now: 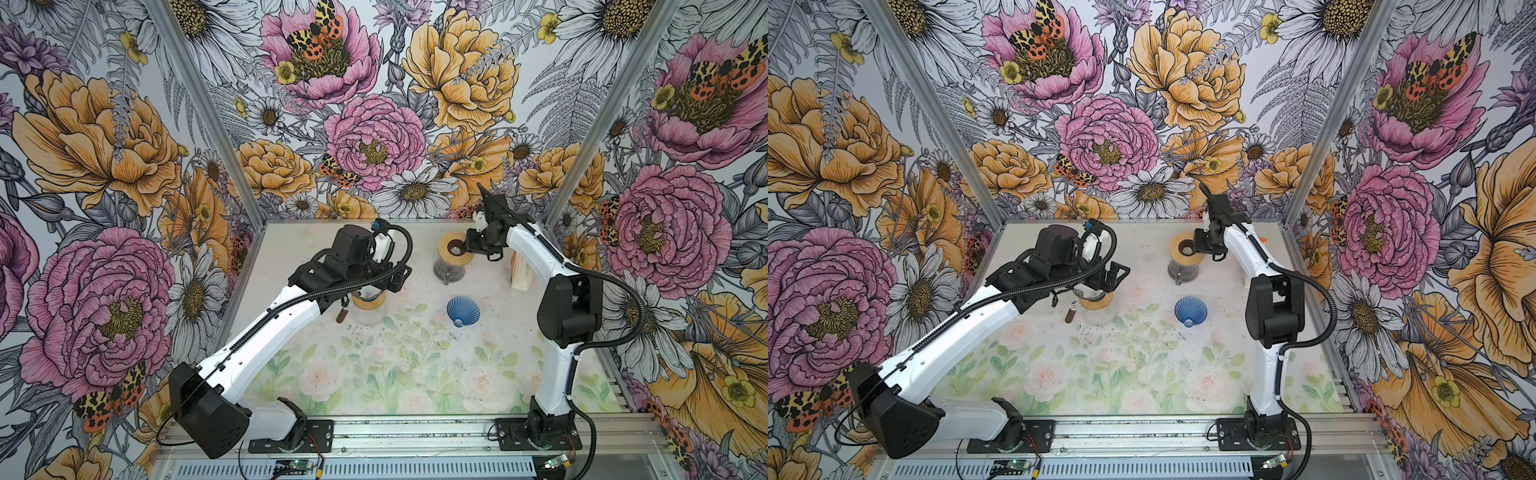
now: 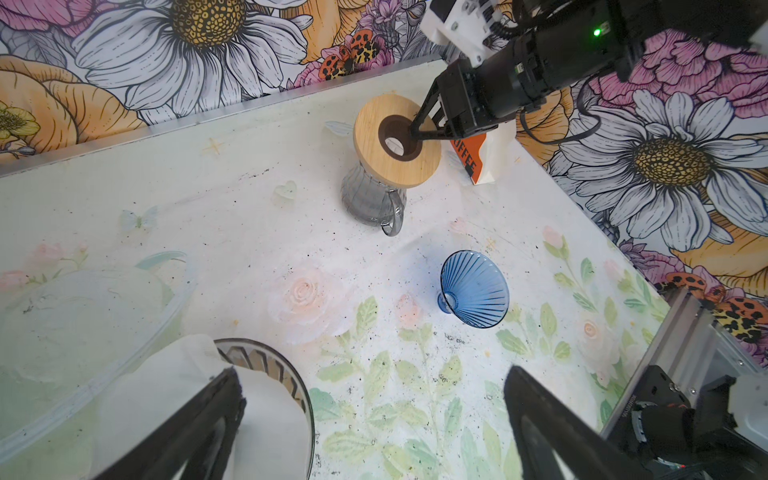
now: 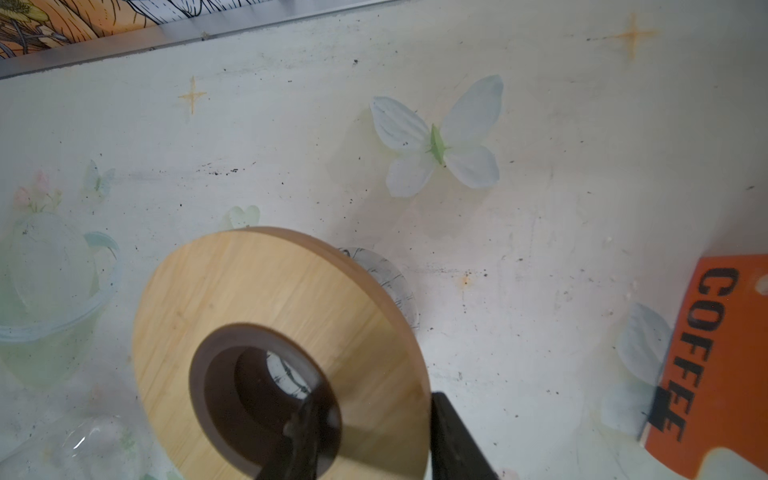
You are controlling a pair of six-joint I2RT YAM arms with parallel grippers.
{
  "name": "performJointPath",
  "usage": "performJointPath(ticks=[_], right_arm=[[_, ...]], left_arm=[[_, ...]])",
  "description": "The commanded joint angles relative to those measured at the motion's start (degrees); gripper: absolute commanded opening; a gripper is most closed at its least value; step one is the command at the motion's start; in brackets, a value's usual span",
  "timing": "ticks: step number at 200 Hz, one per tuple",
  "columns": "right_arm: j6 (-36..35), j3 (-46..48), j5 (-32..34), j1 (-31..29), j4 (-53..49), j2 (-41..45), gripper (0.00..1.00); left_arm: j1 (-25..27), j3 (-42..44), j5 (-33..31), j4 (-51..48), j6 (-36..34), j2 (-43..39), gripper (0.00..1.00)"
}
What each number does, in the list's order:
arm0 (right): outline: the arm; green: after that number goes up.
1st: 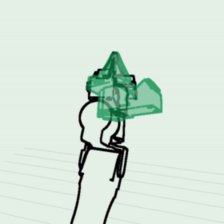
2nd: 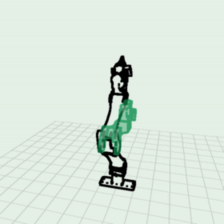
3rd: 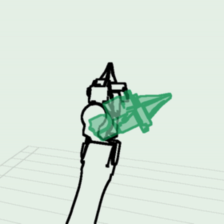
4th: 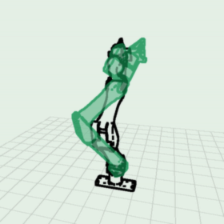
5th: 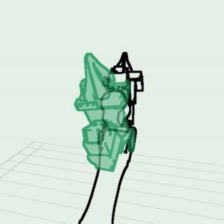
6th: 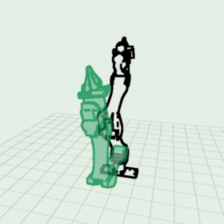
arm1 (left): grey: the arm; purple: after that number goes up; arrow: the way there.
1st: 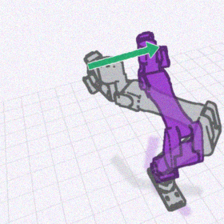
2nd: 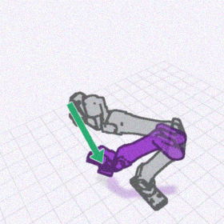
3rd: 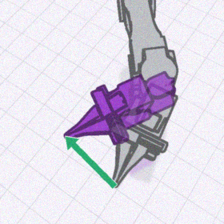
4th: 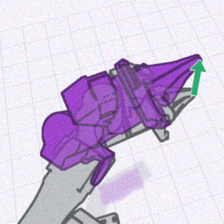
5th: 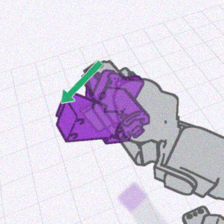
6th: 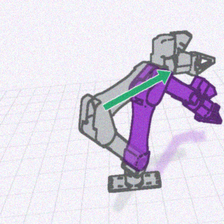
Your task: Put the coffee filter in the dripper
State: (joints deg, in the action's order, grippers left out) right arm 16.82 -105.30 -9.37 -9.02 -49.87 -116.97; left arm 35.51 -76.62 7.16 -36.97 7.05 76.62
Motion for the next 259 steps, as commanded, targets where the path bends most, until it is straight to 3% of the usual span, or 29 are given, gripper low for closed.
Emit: performJointPath(ticks=[1, 85, 147, 185, 259], right_arm=[[-0.6, -2.9, -1.2, 0.0, 1.3, -1.3, 0.31], [-0.4, -3.1, -1.5, 0.0, 1.0, -4.9, 0.34], [-1.0, -0.6, -2.5, -0.8, -0.7, -4.6, 0.36], [-1.2, 1.3, -1.3, -1.2, -1.8, -4.4, 0.43], [-2.5, 4.2, -3.3, -2.1, -2.7, -2.8, 0.43]], left_arm=[[0.4, -0.9, -0.3, 1.4, -0.2, 0.1, 0.99], [0.4, -0.3, -0.3, 1.5, -0.3, 0.5, 0.99], [0.4, 0.0, -0.3, 1.4, -0.6, 0.8, 0.99], [0.3, 0.1, 0.0, 1.4, -0.6, 0.8, 0.99], [-0.2, 0.6, 0.3, 1.4, -0.7, 0.6, 0.99]])
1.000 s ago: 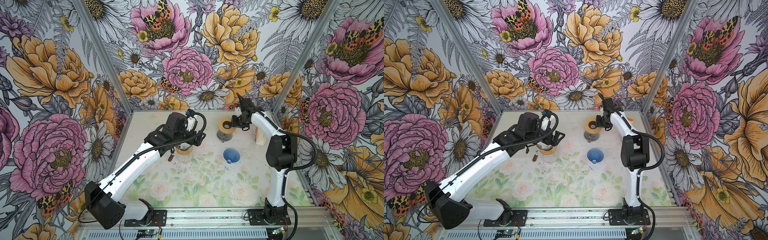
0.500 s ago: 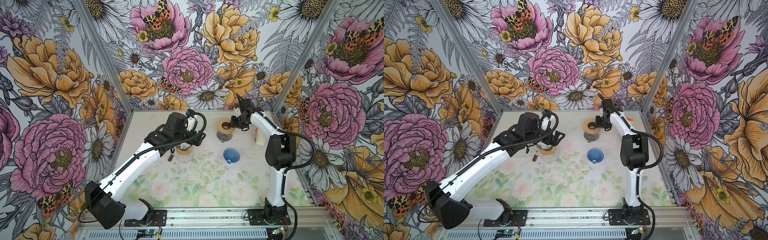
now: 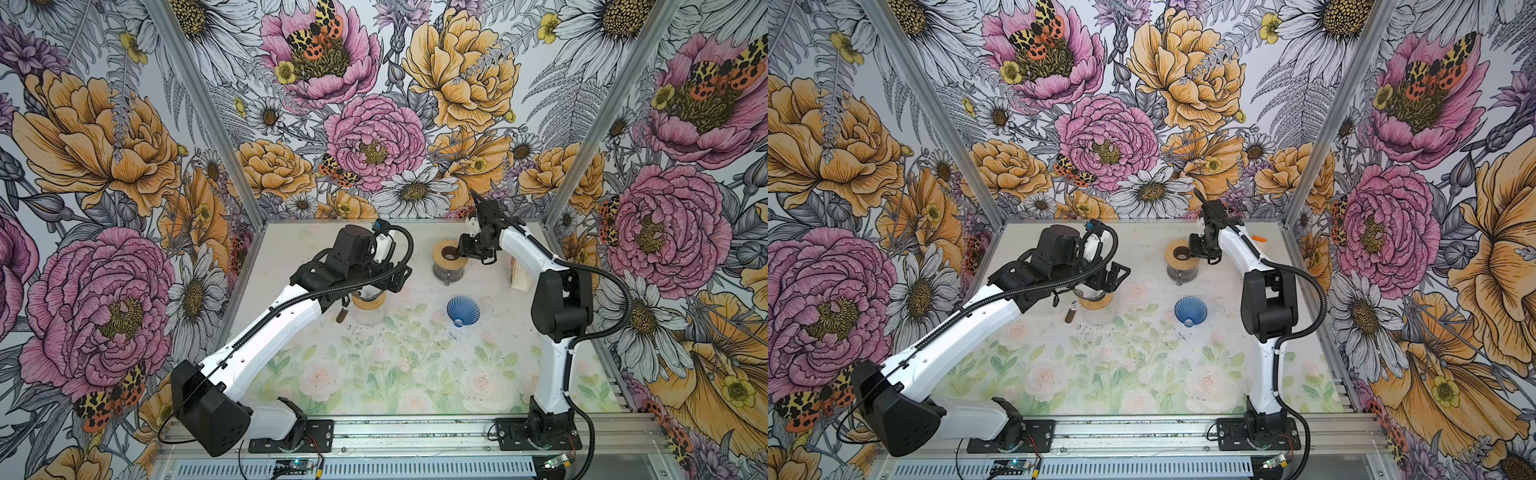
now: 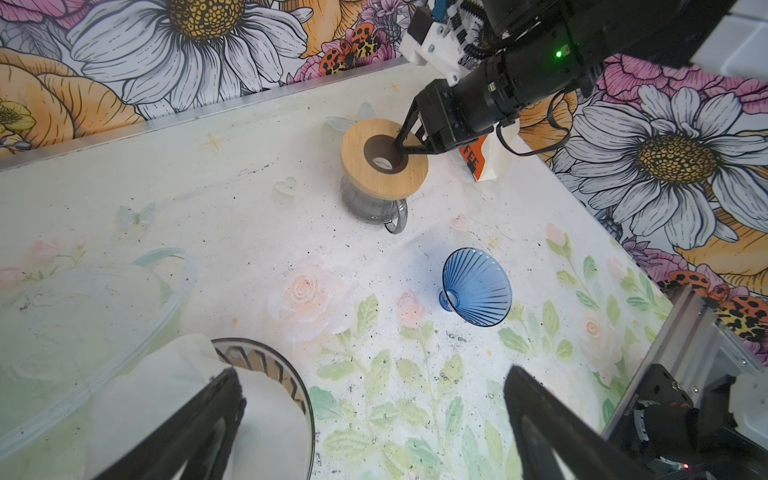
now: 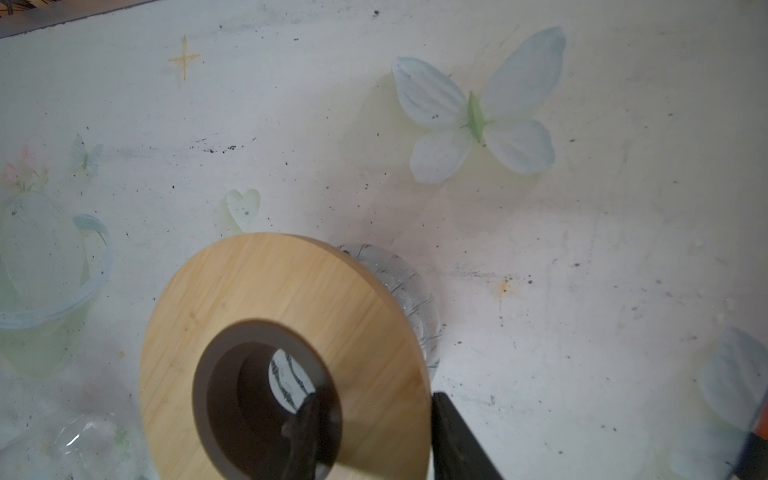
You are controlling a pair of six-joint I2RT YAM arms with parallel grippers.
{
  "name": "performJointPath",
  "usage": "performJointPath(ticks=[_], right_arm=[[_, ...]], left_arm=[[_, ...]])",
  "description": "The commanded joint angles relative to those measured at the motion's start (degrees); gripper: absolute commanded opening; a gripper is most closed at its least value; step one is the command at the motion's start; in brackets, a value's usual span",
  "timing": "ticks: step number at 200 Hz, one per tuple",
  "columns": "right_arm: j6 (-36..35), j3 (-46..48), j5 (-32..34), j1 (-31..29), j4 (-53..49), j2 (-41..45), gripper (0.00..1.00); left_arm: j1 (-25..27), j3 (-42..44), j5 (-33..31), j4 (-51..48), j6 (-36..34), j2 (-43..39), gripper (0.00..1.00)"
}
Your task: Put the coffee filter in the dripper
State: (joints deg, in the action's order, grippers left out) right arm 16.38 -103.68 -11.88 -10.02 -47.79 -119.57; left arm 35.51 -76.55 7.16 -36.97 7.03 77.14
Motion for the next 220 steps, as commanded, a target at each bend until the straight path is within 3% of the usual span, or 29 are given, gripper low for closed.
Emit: performJointPath(ticks=[1, 79, 145, 220], right_arm=[[-2.1, 2.7, -0.9, -1.1, -4.8, -0.2, 0.43], [-3.8, 4.2, -5.1, -2.4, -6.2, 0.2, 0.42], [-2.5, 3.0, -3.0, -2.4, -6.1, 2.4, 0.43], [-1.5, -0.7, -3.1, -2.2, -3.9, 6.3, 0.58]], left_arm=[[-0.2, 0.5, 0.2, 1.3, -0.7, 0.2, 0.99], [-0.5, 0.4, 0.4, 1.4, -0.9, 0.0, 0.99], [-0.5, 0.0, 0.9, 1.4, -0.8, 0.5, 0.99], [-0.4, -2.6, 1.5, 1.5, -2.1, 1.9, 0.99]])
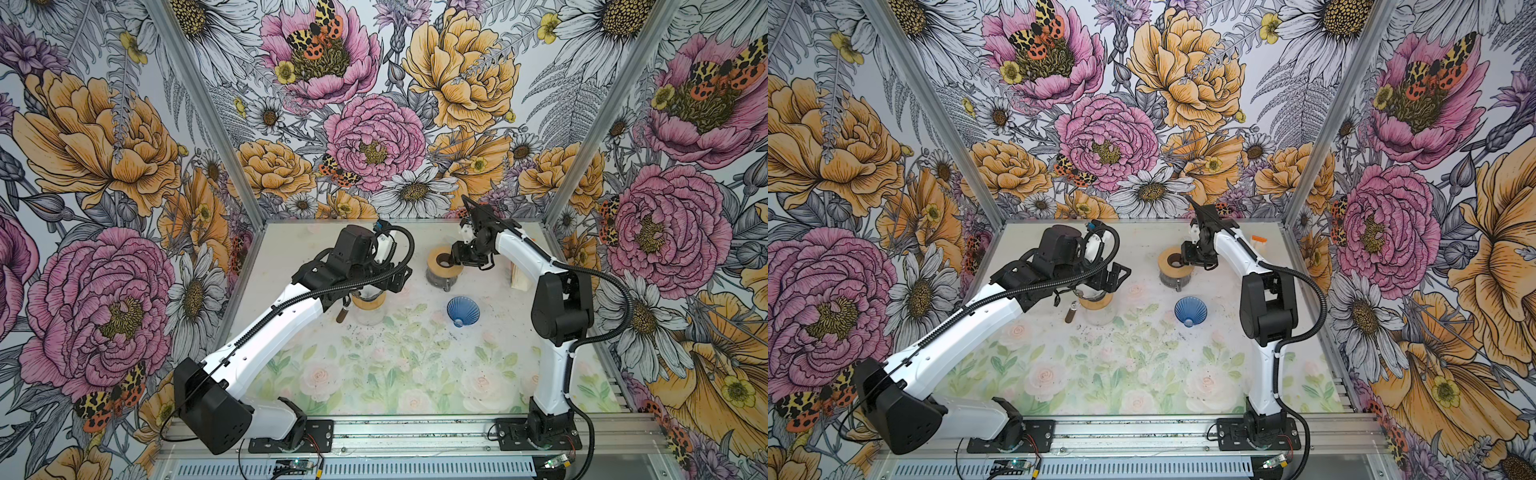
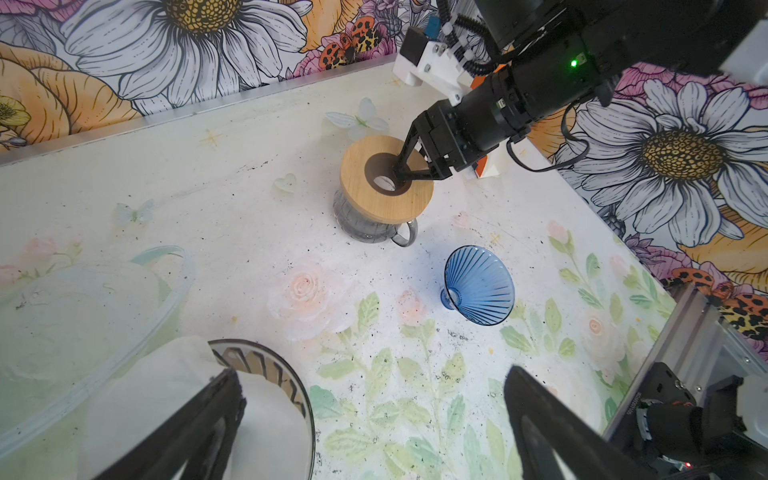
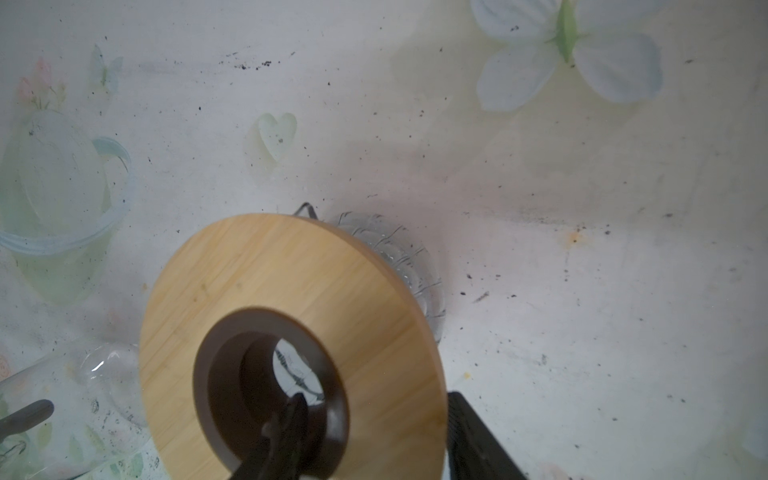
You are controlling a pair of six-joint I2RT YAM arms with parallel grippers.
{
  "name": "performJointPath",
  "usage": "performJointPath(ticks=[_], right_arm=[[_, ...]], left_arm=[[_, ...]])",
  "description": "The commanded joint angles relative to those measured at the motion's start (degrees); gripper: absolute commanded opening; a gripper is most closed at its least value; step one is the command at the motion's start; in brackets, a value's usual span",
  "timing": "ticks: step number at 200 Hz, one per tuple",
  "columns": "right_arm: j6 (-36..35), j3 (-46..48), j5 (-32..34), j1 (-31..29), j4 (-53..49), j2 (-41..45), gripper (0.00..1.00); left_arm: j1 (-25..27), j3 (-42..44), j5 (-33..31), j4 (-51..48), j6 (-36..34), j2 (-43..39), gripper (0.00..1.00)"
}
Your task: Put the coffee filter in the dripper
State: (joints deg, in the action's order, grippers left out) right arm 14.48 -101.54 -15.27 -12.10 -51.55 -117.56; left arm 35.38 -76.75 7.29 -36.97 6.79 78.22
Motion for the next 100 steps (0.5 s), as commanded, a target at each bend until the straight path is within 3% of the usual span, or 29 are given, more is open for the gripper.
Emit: performJointPath(ticks=[1, 60, 100], right_arm=[[0.5, -2.9, 0.2, -0.1, -0.1, 4.4, 0.58], [0.2, -1.0, 0.6, -0.3, -0.1, 9.6, 0.64], [0.4, 5.3, 2.1, -0.3, -0.1, 16.7, 0.67]], left_arm=[[-0.3, -2.4, 1.5, 1.5, -1.8, 0.9, 0.99], [-0.1, -4.9, 1.9, 1.5, -2.7, 1.5, 0.99], [-0.1, -5.4, 2.0, 1.5, -3.2, -0.7, 0.99]])
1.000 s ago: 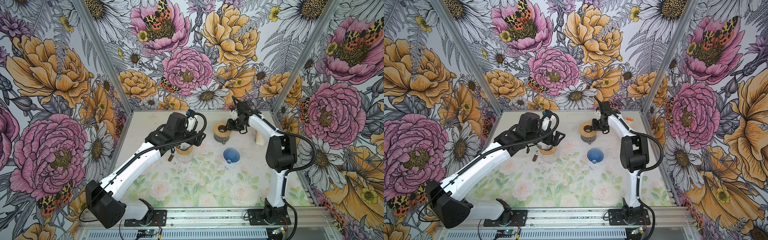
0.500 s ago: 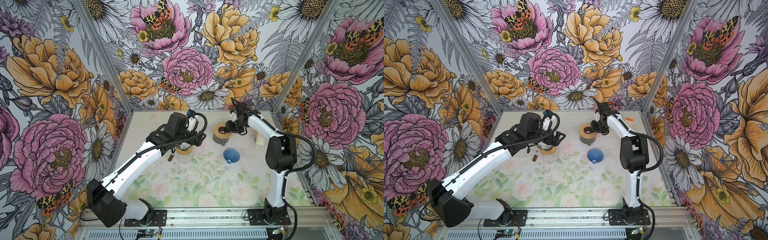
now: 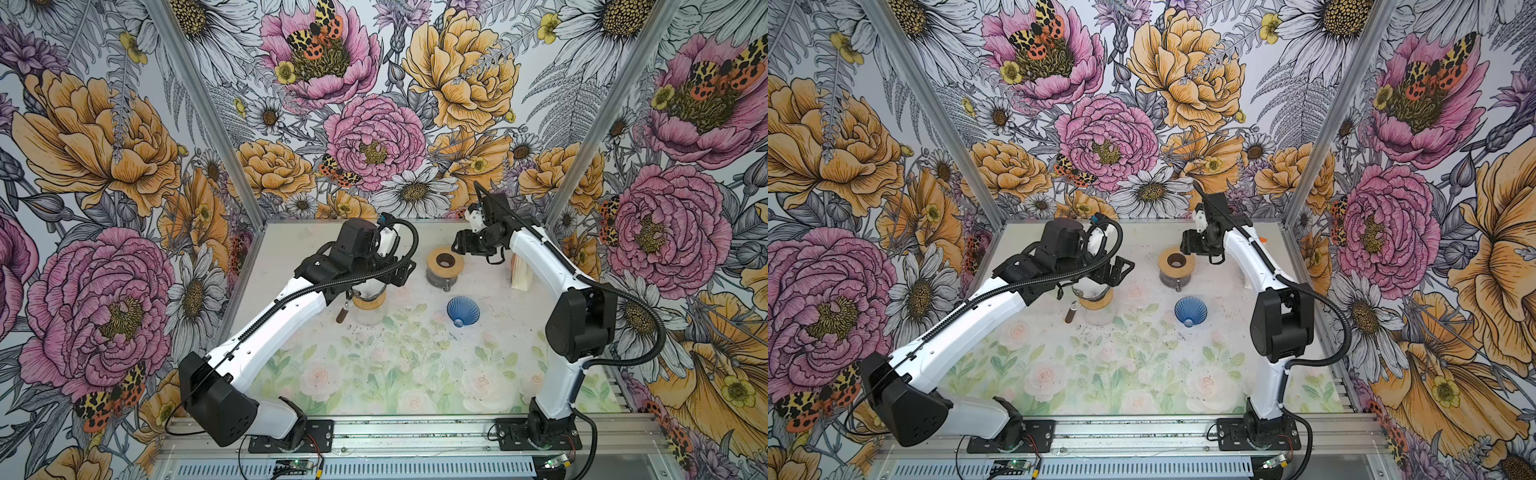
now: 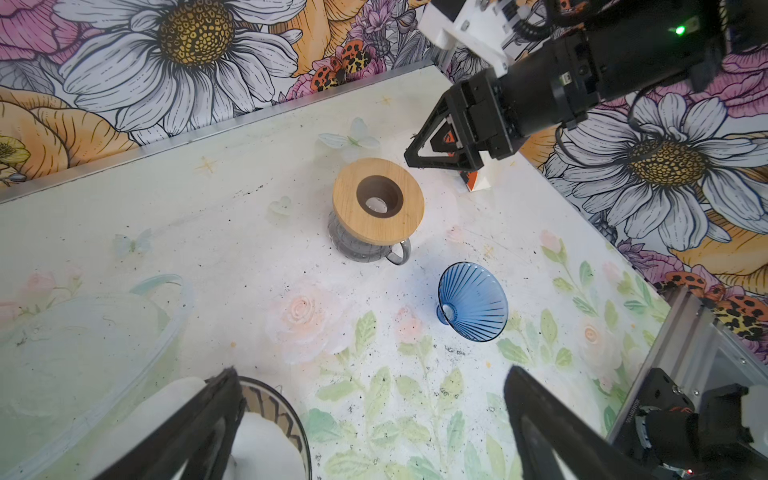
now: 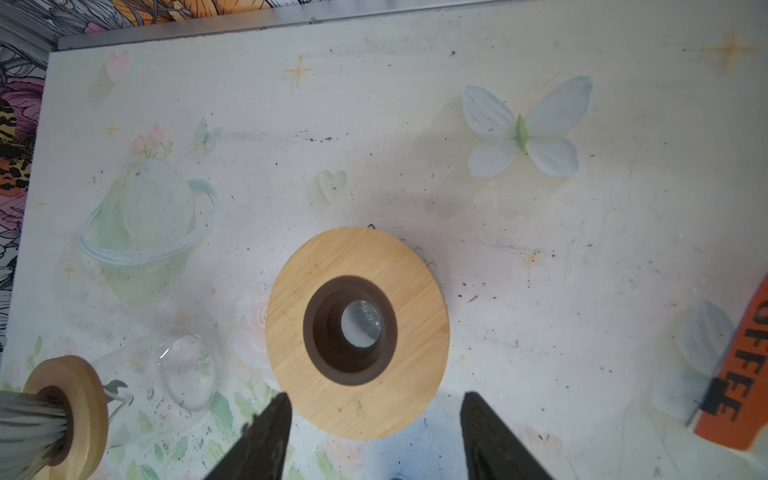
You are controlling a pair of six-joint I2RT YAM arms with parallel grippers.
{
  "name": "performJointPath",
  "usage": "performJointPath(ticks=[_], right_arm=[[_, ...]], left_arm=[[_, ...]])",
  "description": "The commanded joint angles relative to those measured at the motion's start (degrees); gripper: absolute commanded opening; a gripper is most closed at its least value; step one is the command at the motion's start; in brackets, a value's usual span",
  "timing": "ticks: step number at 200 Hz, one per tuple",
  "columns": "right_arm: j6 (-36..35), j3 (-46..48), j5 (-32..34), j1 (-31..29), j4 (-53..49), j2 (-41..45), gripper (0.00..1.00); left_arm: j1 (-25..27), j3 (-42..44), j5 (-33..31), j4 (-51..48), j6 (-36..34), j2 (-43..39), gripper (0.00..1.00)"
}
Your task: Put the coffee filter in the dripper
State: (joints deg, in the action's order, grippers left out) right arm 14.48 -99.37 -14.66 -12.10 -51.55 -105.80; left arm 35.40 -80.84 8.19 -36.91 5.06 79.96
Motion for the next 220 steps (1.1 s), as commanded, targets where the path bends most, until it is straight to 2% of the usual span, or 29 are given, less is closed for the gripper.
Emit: performJointPath(ticks=[1, 54, 87, 112, 169, 220], right_arm=[[0.4, 3.3, 1.5, -0.3, -0.1, 5.1, 0.67], [3.3, 14.8, 3.4, -0.9, -0.1, 14.0, 0.64], [5.5, 22.0, 6.2, -1.0, -0.1, 19.8, 0.61], [6.9, 26.9, 4.7, -1.2, -0.1, 22.7, 0.61], [9.7, 35.8, 3.5, -1.5, 1.6, 23.2, 0.58], [10.4, 38.5, 1.9, -1.9, 4.4, 20.6, 0.52]], left_arm=[[-0.2, -1.3, 1.2, 1.5, -1.5, -2.6, 0.99], [1.4, 4.1, 1.2, 1.8, -1.2, -6.6, 0.99], [2.1, 8.7, 0.6, 2.6, 1.4, -9.7, 0.99], [2.6, 11.3, 0.3, 3.3, 2.7, -11.3, 0.99], [4.6, 15.4, -2.4, 4.1, 3.8, -13.6, 0.99], [4.7, 16.3, -2.3, 4.4, 4.0, -13.4, 0.99]])
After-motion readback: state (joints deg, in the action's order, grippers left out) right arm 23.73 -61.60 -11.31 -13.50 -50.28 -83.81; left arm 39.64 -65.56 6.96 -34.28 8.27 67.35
